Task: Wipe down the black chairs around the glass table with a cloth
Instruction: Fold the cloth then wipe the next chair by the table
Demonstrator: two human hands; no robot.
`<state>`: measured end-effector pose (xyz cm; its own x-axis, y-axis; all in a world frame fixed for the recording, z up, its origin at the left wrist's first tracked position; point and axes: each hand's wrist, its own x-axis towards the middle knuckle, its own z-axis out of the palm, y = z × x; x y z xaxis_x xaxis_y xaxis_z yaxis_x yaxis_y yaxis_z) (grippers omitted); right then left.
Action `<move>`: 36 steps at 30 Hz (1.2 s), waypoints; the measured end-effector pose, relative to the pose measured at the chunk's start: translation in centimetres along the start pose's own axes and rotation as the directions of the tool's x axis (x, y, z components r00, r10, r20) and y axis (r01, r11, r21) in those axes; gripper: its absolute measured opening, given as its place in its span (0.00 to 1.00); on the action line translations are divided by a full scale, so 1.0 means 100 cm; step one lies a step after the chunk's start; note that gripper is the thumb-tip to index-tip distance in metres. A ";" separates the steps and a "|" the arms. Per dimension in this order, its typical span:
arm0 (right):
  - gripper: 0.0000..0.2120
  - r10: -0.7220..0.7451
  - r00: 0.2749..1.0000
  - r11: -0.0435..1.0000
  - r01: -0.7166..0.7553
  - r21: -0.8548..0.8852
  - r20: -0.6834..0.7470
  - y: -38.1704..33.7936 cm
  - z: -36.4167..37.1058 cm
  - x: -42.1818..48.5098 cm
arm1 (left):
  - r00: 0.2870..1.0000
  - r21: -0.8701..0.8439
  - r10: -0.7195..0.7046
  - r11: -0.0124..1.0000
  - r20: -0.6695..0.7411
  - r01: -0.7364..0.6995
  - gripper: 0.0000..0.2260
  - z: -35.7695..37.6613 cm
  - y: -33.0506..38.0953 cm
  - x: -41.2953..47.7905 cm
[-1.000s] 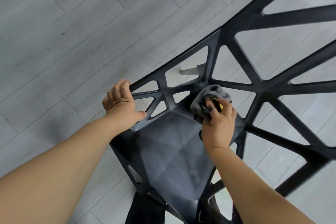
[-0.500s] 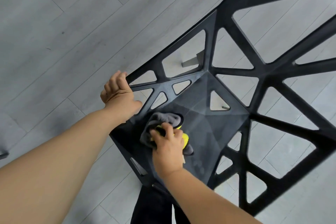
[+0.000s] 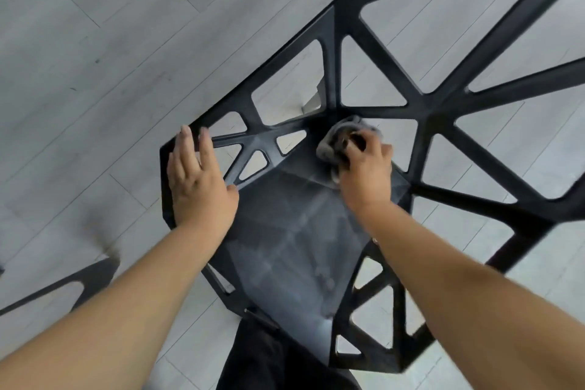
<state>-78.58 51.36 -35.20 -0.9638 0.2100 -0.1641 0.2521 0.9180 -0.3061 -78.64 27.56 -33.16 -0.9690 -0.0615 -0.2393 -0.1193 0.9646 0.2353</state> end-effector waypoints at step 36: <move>0.19 -0.163 0.967 0.976 0.187 -0.111 0.196 0.024 0.010 -0.061 | 0.730 0.476 0.158 0.663 0.665 -0.577 0.33 0.033 0.049 -0.047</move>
<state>-72.03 51.93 -35.84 -0.9563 -0.0129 -0.2921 0.0558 0.9727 -0.2255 -73.93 33.38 -33.98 -0.5825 0.2780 -0.7638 0.5833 0.7974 -0.1546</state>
